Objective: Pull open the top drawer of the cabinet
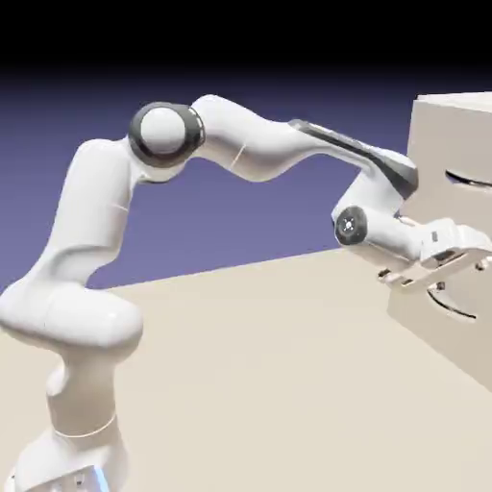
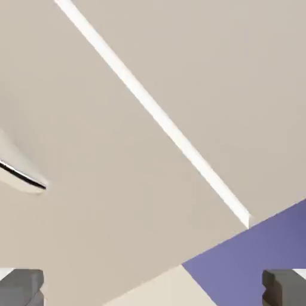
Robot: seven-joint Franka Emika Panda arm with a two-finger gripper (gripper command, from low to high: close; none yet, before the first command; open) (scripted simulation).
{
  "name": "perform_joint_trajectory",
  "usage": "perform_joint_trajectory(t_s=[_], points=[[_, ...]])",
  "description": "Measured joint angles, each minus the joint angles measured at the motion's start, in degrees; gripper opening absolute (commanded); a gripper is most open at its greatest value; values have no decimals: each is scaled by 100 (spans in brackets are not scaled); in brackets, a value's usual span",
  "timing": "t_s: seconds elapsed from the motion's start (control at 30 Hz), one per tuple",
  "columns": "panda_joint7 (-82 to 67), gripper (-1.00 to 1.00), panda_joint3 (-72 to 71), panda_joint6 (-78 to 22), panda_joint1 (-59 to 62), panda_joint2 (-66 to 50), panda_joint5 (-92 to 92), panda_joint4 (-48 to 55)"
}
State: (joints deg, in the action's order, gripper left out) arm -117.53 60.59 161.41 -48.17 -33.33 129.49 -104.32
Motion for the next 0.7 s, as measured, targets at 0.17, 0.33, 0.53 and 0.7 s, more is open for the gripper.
perform_joint_trajectory(t_s=[0.17,0.33,0.53,0.7], points=[[-1246,0,472,-98,-370,-514,1008,441],[-2492,0,944,-196,-739,-1028,2017,883],[-3987,0,1510,-314,-1183,-1645,3227,1412],[-4173,0,1491,-208,-988,-1931,3429,1951]])
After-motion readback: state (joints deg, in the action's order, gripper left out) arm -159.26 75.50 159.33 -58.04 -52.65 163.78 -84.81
